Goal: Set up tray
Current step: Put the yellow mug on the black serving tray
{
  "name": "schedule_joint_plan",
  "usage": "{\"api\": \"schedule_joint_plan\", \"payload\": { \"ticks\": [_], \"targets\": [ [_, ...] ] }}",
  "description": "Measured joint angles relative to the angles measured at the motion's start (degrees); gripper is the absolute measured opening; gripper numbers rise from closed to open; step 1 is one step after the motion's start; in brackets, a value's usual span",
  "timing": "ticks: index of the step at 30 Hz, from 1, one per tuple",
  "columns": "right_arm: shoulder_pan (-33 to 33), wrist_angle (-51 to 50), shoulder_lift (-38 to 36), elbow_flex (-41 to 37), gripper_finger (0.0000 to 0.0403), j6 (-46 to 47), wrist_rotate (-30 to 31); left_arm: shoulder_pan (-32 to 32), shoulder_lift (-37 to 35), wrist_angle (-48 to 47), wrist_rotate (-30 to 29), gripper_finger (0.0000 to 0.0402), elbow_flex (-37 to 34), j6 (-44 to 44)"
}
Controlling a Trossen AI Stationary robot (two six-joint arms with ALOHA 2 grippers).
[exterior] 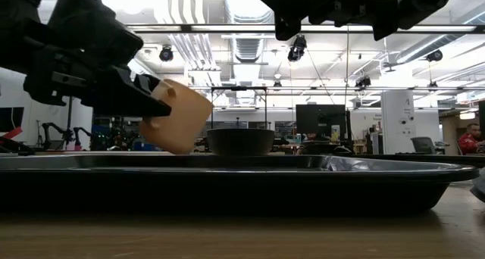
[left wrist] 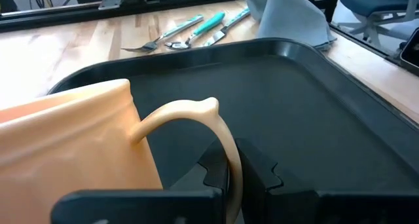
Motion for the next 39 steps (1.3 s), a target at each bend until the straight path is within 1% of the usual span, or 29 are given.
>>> {"api": "schedule_joint_plan", "payload": {
  "ticks": [17, 30, 39],
  "targets": [
    [0.0, 0.0, -0.1, 0.0, 0.0088, 0.3, 0.0, 0.0, 7.7, 0.4, 0.2, 0.0, 3.7, 0.0],
    [0.0, 0.0, -0.1, 0.0, 0.0069, 0.3, 0.0, 0.0, 8.1, 0.1, 0.2, 0.0009, 3.1, -0.9],
    [0.0, 0.0, -0.1, 0.0, 0.0076, 0.3, 0.0, 0.0, 8.0, -0.6, 0.0, 0.0011, 2.8, -3.7]
  ]
}}
